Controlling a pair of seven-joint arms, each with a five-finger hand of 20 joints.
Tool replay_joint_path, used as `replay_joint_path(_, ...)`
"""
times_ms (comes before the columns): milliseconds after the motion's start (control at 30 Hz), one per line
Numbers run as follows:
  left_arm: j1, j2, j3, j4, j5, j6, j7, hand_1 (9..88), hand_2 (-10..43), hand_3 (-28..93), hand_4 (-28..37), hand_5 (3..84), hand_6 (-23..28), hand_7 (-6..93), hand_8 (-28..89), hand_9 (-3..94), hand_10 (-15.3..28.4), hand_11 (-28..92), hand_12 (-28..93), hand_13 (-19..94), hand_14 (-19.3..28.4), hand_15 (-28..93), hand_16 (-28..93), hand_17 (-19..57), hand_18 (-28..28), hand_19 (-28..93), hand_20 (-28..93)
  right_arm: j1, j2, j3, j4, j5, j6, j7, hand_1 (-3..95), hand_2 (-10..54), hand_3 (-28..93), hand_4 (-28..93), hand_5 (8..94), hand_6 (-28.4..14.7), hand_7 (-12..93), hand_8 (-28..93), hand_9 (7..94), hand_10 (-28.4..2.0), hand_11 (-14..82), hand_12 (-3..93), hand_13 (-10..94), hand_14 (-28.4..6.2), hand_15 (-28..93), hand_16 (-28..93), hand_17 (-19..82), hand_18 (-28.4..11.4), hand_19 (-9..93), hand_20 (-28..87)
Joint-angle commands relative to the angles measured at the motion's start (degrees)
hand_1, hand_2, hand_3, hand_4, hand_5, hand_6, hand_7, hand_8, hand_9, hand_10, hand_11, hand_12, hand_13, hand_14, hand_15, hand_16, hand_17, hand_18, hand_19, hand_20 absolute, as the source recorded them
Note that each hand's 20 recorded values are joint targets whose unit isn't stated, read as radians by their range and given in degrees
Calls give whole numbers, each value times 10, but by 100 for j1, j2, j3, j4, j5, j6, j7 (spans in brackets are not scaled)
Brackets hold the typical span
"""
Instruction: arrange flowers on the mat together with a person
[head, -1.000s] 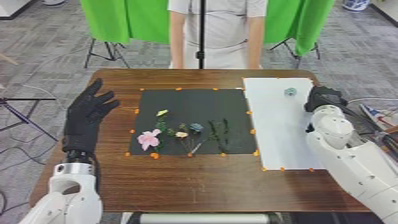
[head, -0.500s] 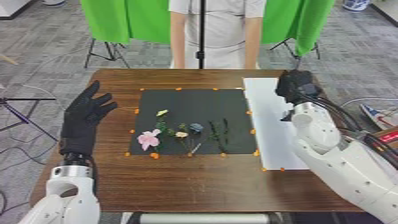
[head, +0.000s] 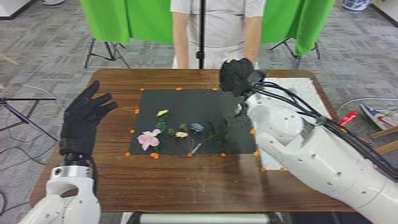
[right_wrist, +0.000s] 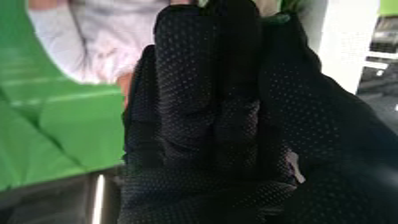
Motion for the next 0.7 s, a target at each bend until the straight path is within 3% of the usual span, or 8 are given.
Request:
replay_joint_path(33, 40, -82, -14, -5, 13, 22, -25, 229, 64, 805, -282, 361, 55, 104, -83, 389, 180, 250, 92, 290, 259, 507, -87, -77, 238, 496, 178, -294, -242, -140, 98, -193, -308, 4, 577, -95, 646, -283, 838, 43, 168, 0, 926, -46, 139, 360, 810, -31, 463, 272, 273, -113, 712, 179)
replay_joint_path(200, -27, -88, 16, 18, 11, -18, -51, 230, 63, 806, -282, 360, 55, 104, -84, 389, 180, 250, 92, 289, 259, 507, -87, -76, 238, 496, 178, -309, -213, -289, 127, -305, -324, 39, 559, -95, 658, -283, 829, 51, 168, -8, 914, -52, 165, 346, 799, -43, 489, 257, 260, -136, 728, 191)
replay_joint_path(333, -25, -54, 15, 10, -14, 31, -7, 230, 63, 806, -282, 360, 55, 105, -83, 389, 179, 249, 92, 289, 259, 506, -87, -77, 238, 494, 177, -344, -233, -265, 183, -445, -494, -42, 546, -95, 663, -283, 819, 55, 167, -13, 902, -55, 182, 344, 787, -48, 513, 239, 248, -148, 736, 199)
replay_joint_path(467, -32, -71, 11, 9, 4, 29, -58, 230, 62, 805, -282, 360, 55, 105, -83, 389, 180, 249, 92, 290, 260, 507, -87, -77, 239, 494, 176, -367, -214, -260, 161, -514, -642, -44, 522, -95, 665, -283, 808, 57, 163, -20, 881, -63, 213, 317, 769, -54, 534, 216, 234, -152, 733, 204)
replay_joint_path(533, -6, -105, -39, 15, 30, -113, -122, 229, 62, 807, -282, 360, 55, 104, -83, 389, 180, 249, 92, 290, 260, 506, -87, -78, 239, 493, 176, -440, -195, -196, 98, -528, -786, -31, 506, -95, 668, -283, 799, 56, 161, -23, 870, -67, 227, 308, 760, -57, 540, 212, 227, -155, 732, 206)
replay_joint_path(700, 40, -114, -55, 1, 41, -87, -145, 228, 61, 810, -281, 359, 55, 104, -83, 387, 180, 246, 92, 284, 259, 502, -86, -80, 237, 485, 171, -576, -146, -101, 0, -535, -993, -78, 459, -95, 684, -282, 761, 52, 158, -33, 838, -85, 279, 245, 747, -65, 551, 200, 214, -163, 727, 212)
